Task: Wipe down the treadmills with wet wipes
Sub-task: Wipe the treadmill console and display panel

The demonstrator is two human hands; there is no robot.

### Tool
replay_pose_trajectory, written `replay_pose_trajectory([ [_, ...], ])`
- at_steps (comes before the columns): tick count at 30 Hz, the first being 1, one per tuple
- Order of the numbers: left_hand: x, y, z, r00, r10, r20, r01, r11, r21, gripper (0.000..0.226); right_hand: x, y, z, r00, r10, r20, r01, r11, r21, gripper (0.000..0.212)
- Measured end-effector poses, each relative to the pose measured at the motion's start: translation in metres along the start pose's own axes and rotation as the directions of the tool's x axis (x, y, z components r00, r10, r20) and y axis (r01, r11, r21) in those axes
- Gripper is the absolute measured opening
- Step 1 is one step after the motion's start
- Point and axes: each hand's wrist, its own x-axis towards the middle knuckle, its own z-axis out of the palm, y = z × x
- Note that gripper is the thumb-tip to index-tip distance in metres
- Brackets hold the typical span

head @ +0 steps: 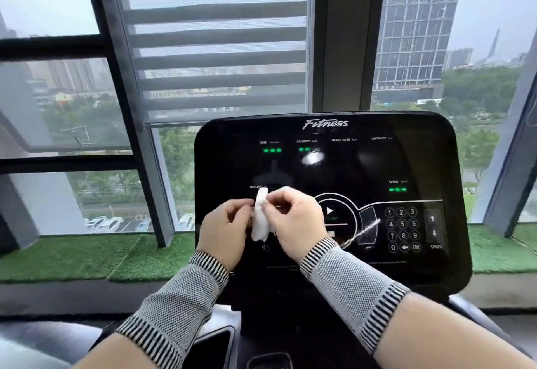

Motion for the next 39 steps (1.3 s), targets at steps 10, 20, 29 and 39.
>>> replay_pose_trajectory([
  [10, 0.069, 0.004, -0.055, 0.988, 0.047, -0.147, -0.041, 0.998, 0.046, 0.037, 0.114, -0.034, 0.088, 0.926, -0.373, 0.06, 0.334, 0.737, -0.588, 0.022],
  [20, 0.079, 0.01, -0.011, 0.986, 0.144, -0.089, -0.137, 0.987, 0.086, 0.039, 0.117, 0.002, 0.055, 0.871, -0.451, 0.193, 0.457, 0.605, -0.652, 0.041],
  [29, 0.062, 0.038, 0.089, 0.991, 0.12, 0.055, -0.121, 0.993, 0.009, 0.041, 0.129, 0.052, -0.065, 0.862, -0.506, -0.036, 0.322, 0.6, -0.733, 0.043],
  [39, 0.022, 0.063, 0.176, 0.991, 0.072, 0.114, -0.078, 0.996, 0.048, 0.039, 0.127, 0.114, -0.212, 0.917, -0.177, -0.358, -0.053, 0.835, -0.548, 0.028],
])
